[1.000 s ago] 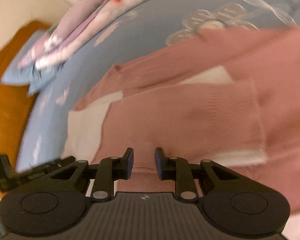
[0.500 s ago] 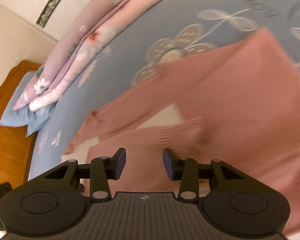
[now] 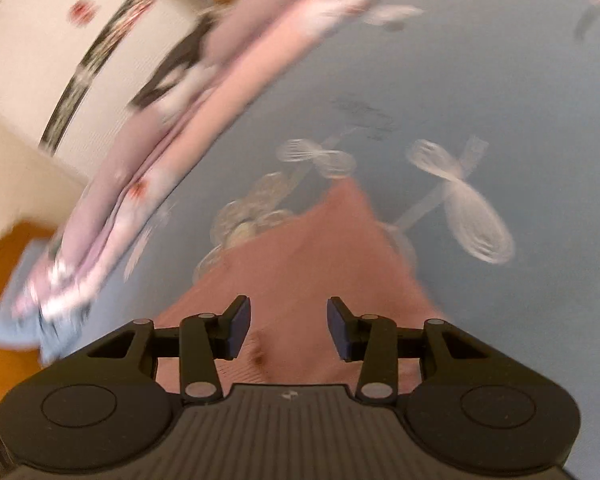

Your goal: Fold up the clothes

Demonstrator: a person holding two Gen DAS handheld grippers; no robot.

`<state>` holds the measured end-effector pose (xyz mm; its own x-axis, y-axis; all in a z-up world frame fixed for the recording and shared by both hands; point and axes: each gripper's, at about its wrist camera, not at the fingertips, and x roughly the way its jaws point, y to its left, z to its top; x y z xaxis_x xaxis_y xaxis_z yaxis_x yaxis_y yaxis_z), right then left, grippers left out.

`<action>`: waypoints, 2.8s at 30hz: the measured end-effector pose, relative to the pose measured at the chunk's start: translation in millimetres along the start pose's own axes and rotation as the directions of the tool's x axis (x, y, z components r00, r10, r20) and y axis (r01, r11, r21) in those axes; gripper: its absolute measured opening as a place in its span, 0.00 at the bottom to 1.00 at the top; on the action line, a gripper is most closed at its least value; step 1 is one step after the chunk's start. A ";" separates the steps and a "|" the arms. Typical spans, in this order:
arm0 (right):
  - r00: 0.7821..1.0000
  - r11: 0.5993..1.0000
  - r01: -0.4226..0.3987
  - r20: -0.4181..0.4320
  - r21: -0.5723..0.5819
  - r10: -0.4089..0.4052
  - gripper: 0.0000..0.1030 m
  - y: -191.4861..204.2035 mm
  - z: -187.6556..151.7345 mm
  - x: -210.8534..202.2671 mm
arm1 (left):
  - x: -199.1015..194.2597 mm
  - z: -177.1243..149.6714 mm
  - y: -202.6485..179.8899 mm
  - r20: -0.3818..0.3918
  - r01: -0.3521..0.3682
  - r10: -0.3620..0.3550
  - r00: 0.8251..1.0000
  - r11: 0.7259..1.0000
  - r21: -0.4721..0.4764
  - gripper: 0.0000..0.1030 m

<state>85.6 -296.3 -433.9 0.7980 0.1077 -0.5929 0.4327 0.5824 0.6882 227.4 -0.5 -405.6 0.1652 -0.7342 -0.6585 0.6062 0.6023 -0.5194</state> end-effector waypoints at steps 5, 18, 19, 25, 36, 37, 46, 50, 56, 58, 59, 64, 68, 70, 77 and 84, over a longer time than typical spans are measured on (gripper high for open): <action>1.000 0.998 0.012 -0.012 0.068 -0.012 0.26 -43.3 -7.5 -2.1 | 18.4 -13.9 3.7 -0.054 -0.033 0.033 0.998 0.999 -0.004 0.72; 0.976 0.982 -0.162 -0.166 -0.096 0.144 0.47 57.7 0.3 46.4 | 31.6 -14.4 -9.9 -0.028 0.030 -0.030 0.999 1.000 0.008 0.73; 0.974 0.985 -0.140 -0.194 -0.103 0.119 0.47 58.9 -3.4 55.6 | 34.3 -19.3 -4.2 -0.029 0.023 -0.023 0.999 1.000 -0.020 0.73; 0.969 0.995 -0.093 -0.228 0.021 0.095 0.47 39.5 -13.2 68.9 | 3.8 0.1 13.5 0.074 0.070 -0.063 0.995 0.993 -0.100 0.74; 0.979 0.995 -0.074 -0.195 -0.065 0.060 0.53 57.6 -1.2 65.4 | 19.8 57.9 142.9 0.162 -0.006 0.048 0.986 0.968 -0.250 0.74; 0.979 0.994 -0.072 -0.198 -0.077 0.056 0.53 58.2 -1.5 65.7 | 16.7 58.3 147.5 0.173 -0.010 0.054 0.984 0.970 -0.244 0.74; 0.978 0.994 -0.064 -0.205 -0.088 0.045 0.53 58.7 -0.3 60.6 | -9.7 67.5 146.7 0.159 0.011 0.026 0.987 0.973 -0.231 0.75; 0.974 0.993 -0.079 -0.217 -0.092 0.057 0.53 61.7 -0.5 62.1 | -5.9 56.8 139.9 0.066 0.026 -0.013 0.998 0.981 -0.195 0.77; 0.973 0.990 -0.075 -0.226 -0.119 0.046 0.54 66.6 -2.1 64.0 | -5.2 54.1 151.9 0.052 -0.008 0.018 0.998 0.984 -0.179 0.77; 0.973 0.991 -0.068 -0.227 -0.118 0.039 0.54 65.4 -2.4 62.6 | -15.5 52.0 165.4 0.069 -0.033 0.049 0.996 0.974 -0.223 0.77; 0.974 0.991 -0.062 -0.224 -0.119 0.034 0.54 64.9 -2.6 61.7 | -20.7 50.9 172.2 0.077 -0.045 0.065 0.995 0.968 -0.246 0.77; 0.975 0.992 -0.056 -0.222 -0.111 0.030 0.54 65.2 -5.0 55.4 | -40.2 53.9 176.3 0.079 -0.080 0.109 0.991 0.949 -0.305 0.75; 0.974 0.992 -0.057 -0.225 -0.114 0.031 0.54 68.1 -8.3 52.0 | -52.8 47.6 152.7 0.076 -0.064 0.081 0.994 0.978 -0.200 0.78; 0.970 0.991 -0.070 -0.239 -0.118 0.040 0.54 69.2 -10.2 52.8 | -50.3 42.3 159.4 0.050 -0.120 0.133 0.990 0.971 -0.209 0.78; 0.976 0.978 -0.042 -0.217 -0.203 -0.003 0.54 80.1 -0.9 52.8 | -60.1 38.2 180.2 0.078 -0.174 0.217 0.973 0.914 -0.367 0.72; 0.984 0.948 -0.068 -0.179 -0.312 0.012 0.54 99.2 35.5 99.2 | -39.9 54.8 150.4 0.061 -0.123 0.140 0.988 0.965 -0.230 0.78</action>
<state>222.6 -256.5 -409.6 0.7153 0.2571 -0.6499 0.2249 0.7958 0.5623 354.7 102.2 -427.6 0.2955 -0.6599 -0.6908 0.3863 0.7439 -0.5454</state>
